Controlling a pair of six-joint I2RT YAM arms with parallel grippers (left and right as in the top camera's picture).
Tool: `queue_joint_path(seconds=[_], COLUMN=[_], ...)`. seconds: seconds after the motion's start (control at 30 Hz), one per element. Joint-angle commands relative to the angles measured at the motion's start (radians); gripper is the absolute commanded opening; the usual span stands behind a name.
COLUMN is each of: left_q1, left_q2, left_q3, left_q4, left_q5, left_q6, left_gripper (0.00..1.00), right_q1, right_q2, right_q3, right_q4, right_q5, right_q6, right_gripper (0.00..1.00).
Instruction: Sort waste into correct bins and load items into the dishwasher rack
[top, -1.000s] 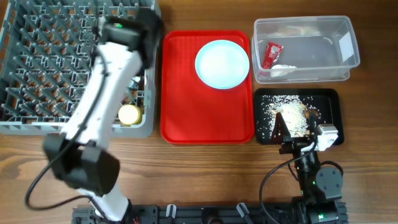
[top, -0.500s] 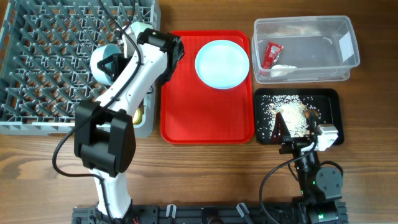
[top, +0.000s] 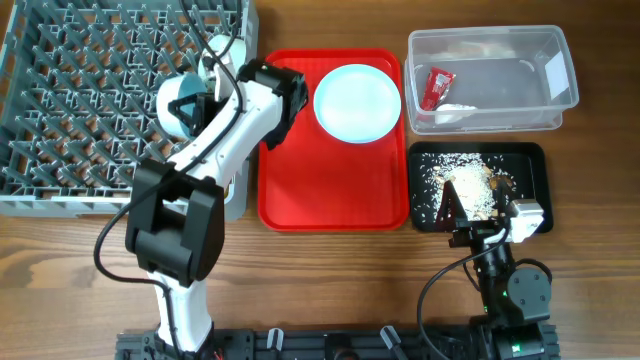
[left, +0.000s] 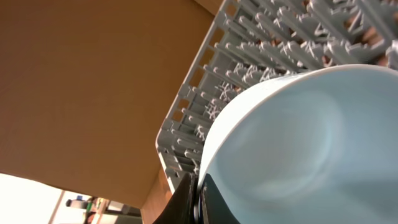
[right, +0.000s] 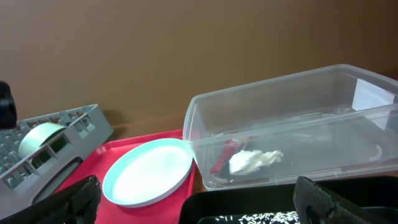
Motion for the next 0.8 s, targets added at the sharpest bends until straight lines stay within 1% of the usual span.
queue_joint_path(seconds=[0.0, 0.17, 0.3, 0.33, 0.4, 0.53, 0.63, 0.67, 0.7, 0.77], left_q1=[0.003, 0.003, 0.003, 0.003, 0.003, 0.003, 0.003, 0.003, 0.003, 0.013], left_q2=[0.01, 0.01, 0.009, 0.009, 0.009, 0.009, 0.009, 0.009, 0.009, -0.005], left_q3=[-0.062, -0.084, -0.084, -0.084, -0.084, -0.084, -0.084, -0.084, -0.084, -0.084], left_q4=[0.03, 0.037, 0.032, 0.031, 0.028, 0.028, 0.033, 0.032, 0.032, 0.023], left_q5=[-0.032, -0.039, -0.127, -0.14, -0.148, -0.153, -0.14, -0.123, -0.107, -0.058], left_q6=[-0.028, -0.027, -0.025, -0.024, -0.024, -0.024, -0.024, -0.025, -0.027, -0.076], left_gripper=[0.05, 0.09, 0.18, 0.18, 0.17, 0.11, 0.11, 0.14, 0.24, 0.54], right_q1=[-0.007, -0.007, -0.007, -0.007, -0.007, -0.007, -0.007, -0.007, -0.007, -0.007], right_q2=[-0.011, -0.011, -0.011, -0.011, -0.011, -0.011, -0.011, -0.011, -0.011, -0.011], right_q3=[-0.001, -0.001, -0.001, -0.001, -0.001, -0.001, -0.001, -0.001, -0.001, -0.001], right_q4=[0.005, 0.005, 0.005, 0.005, 0.005, 0.005, 0.005, 0.005, 0.005, 0.005], right_q5=[0.017, 0.017, 0.017, 0.017, 0.017, 0.017, 0.017, 0.017, 0.017, 0.017], right_q6=[-0.017, -0.017, -0.016, -0.016, -0.016, -0.016, -0.017, -0.016, -0.017, -0.017], right_gripper=[1.0, 1.0, 1.0, 1.0, 1.0, 1.0, 1.0, 1.0, 1.0, 1.0])
